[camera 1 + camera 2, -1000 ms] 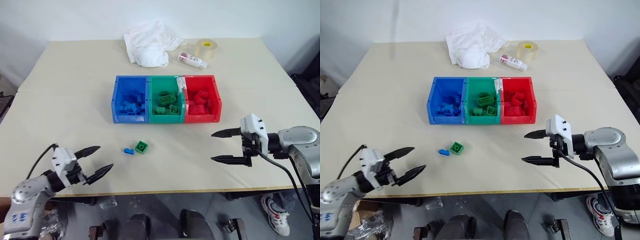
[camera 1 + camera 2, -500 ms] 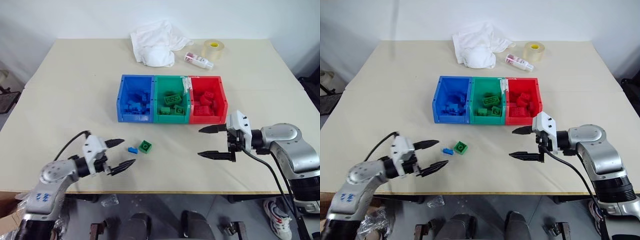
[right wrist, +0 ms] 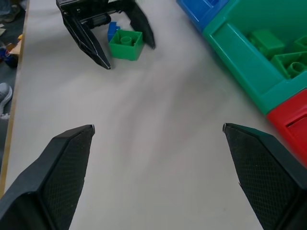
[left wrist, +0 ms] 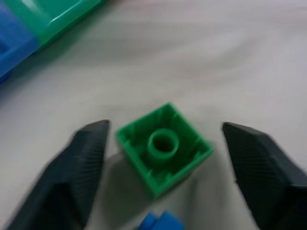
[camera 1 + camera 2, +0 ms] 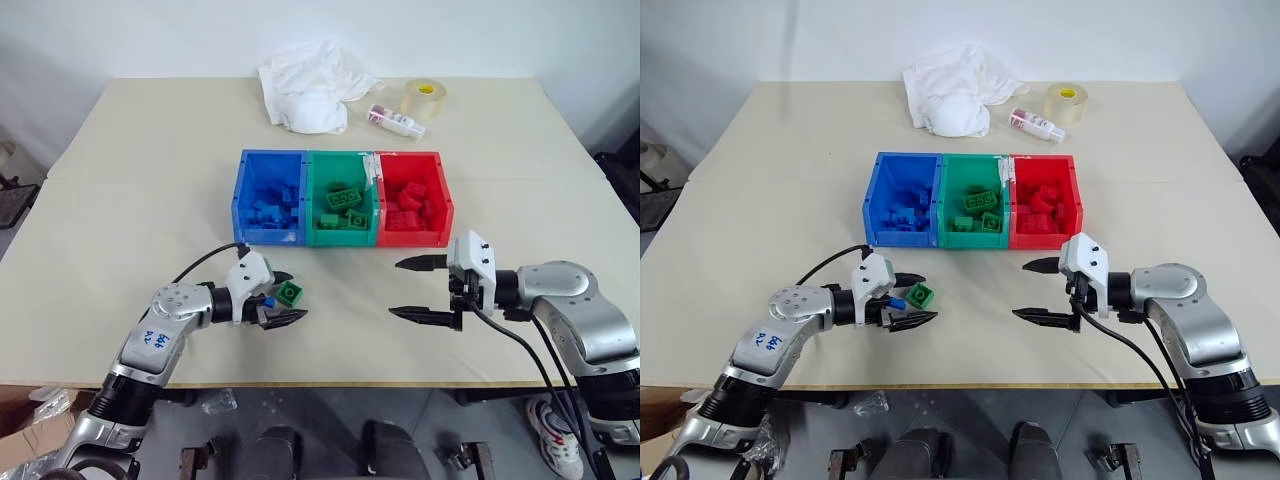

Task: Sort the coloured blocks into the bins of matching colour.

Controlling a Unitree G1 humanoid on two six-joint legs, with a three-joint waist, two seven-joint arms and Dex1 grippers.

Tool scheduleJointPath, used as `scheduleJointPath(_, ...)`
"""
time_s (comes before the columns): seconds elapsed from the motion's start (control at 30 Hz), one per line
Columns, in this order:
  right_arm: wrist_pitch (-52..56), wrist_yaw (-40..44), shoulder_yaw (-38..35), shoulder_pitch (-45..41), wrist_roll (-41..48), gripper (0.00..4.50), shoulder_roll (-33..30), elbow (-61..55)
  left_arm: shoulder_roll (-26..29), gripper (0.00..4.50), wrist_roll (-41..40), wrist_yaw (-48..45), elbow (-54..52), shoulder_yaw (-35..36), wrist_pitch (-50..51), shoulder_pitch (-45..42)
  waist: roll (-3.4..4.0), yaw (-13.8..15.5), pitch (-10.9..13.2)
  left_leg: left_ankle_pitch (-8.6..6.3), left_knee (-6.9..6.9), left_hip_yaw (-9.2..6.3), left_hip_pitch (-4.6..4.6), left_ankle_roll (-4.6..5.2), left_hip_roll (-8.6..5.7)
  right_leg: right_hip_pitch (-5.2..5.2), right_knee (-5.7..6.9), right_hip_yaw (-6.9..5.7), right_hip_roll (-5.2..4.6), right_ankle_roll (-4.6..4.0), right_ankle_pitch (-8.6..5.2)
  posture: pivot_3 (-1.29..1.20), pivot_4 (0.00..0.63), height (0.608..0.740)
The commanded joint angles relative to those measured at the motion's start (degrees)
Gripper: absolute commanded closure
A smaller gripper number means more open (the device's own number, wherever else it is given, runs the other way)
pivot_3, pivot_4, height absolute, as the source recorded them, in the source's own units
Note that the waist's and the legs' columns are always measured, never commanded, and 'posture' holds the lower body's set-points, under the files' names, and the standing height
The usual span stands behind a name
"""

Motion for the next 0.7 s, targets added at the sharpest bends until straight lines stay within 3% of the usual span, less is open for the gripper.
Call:
scheduleJointPath(0.03, -0.05, -1.13, -2.2, 0.81, 1.32, 0.0, 0.01, -2.44, 0.07, 1.88, 0.79, -0.84, 0.86, -0.01, -0.84, -1.2, 0.0, 0.01, 0.0, 0.0, 0.01, 0.01, 0.0, 0.0, 0.0, 0.0, 0.0, 0.0, 0.0, 0.0, 0.0, 0.0, 0.15, 0.74)
scheduleJointPath(0.1, -0.09, -1.57, -2.32, 1.09, 1.41, 0.0, -0.1, -2.62, 0.1, 2.41, 1.07, -1.16, 1.45, -0.11, -1.21, -1.59, 0.0, 0.01, 0.0, 0.0, 0.01, 0.0, 0.0, 0.0, 0.0, 0.01, 0.01, 0.0, 0.0, 0.0, 0.0, 0.0, 0.15, 0.74)
scheduleJointPath(0.37, -0.41, -3.07, -2.67, 1.36, 1.57, 0.0, -0.12, -2.82, -2.28, 2.42, 0.56, -1.19, 2.78, 0.85, -4.05, -4.91, -0.02, 0.18, 0.01, 0.01, 0.04, -0.01, 0.0, 0.02, -0.02, 0.02, 0.01, 0.0, 0.0, 0.01, 0.0, 0.0, 0.15, 0.74)
scheduleJointPath(0.7, 0.1, -5.42, -3.48, 2.59, 2.21, 0.0, 0.17, -4.7, -12.15, 2.42, 0.51, 4.97, 15.02, 4.29, -7.0, -21.78, -0.05, 0.17, 0.03, 0.04, 0.06, -0.04, -0.04, 0.06, -0.34, 0.01, 0.03, -0.02, -0.04, 0.06, 0.03, 0.0, 0.15, 0.74)
